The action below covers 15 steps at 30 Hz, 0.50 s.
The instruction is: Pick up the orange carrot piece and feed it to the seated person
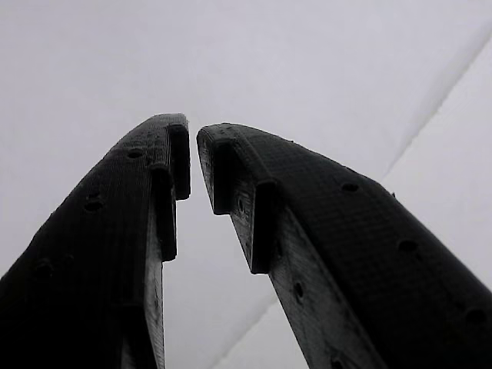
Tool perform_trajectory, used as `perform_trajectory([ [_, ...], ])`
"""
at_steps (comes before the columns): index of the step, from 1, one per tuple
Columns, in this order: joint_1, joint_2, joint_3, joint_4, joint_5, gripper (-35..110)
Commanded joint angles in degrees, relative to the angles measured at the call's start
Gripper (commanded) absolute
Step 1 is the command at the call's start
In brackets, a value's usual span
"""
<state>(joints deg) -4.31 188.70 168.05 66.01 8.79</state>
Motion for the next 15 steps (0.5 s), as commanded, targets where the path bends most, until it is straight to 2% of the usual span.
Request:
perform_trajectory([
  [1,-1.23,0.53,-0.44,-0.88,0.35,-2],
  [15,-0.97,0.53,-0.44,-0.88,0.53,-2],
])
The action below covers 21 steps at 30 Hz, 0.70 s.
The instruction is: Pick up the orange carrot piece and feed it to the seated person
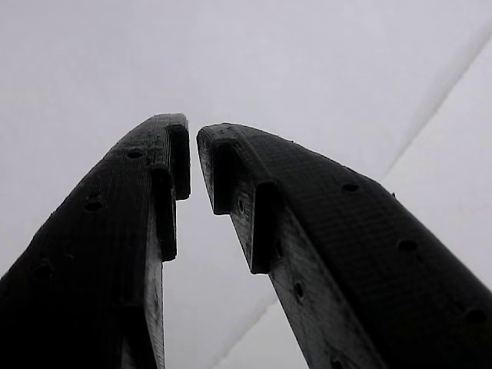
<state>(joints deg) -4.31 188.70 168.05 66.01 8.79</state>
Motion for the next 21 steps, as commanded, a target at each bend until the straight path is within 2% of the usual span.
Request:
perform_trajectory([
  [1,-1.14,0.44,-0.44,-0.88,0.26,-2],
  [14,-0.35,-1.05,-2.90,-0.97,-0.18,-3],
  [21,0.79,-15.56,-16.26,-0.97,0.44,-3],
])
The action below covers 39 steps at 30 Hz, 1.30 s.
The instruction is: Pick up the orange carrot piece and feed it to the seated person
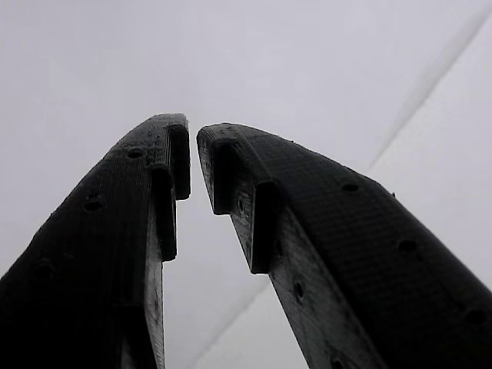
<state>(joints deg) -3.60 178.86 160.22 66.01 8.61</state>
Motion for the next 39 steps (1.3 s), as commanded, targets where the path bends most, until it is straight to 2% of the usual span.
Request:
perform_trajectory([
  [1,0.88,-8.35,-10.28,-0.97,0.62,-3],
  [19,21.36,-51.15,-38.85,-0.97,-0.09,-3],
  [34,46.85,-58.01,-43.59,-0.97,-0.35,-3],
  [39,52.03,-58.18,-43.59,-0.97,-6.15,-3],
])
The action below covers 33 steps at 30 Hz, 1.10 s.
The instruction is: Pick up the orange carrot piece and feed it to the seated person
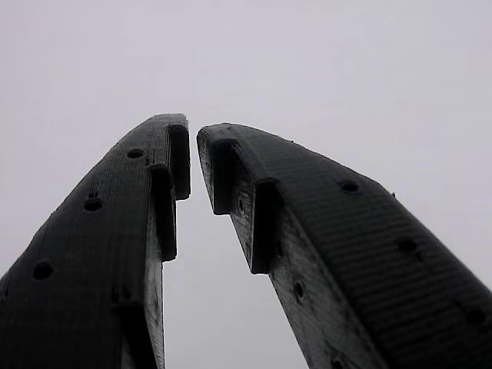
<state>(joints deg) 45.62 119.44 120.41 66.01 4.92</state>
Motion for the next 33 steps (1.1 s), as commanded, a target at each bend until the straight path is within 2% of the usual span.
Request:
perform_trajectory([
  [1,3.60,1.23,-3.78,-0.97,-4.31,-3],
  [10,10.46,-6.50,-6.24,-0.97,-12.22,-3],
  [26,20.13,-29.00,-35.42,-0.97,-13.80,-3],
  [33,25.31,-35.77,-43.68,-0.26,-24.17,-3],
])
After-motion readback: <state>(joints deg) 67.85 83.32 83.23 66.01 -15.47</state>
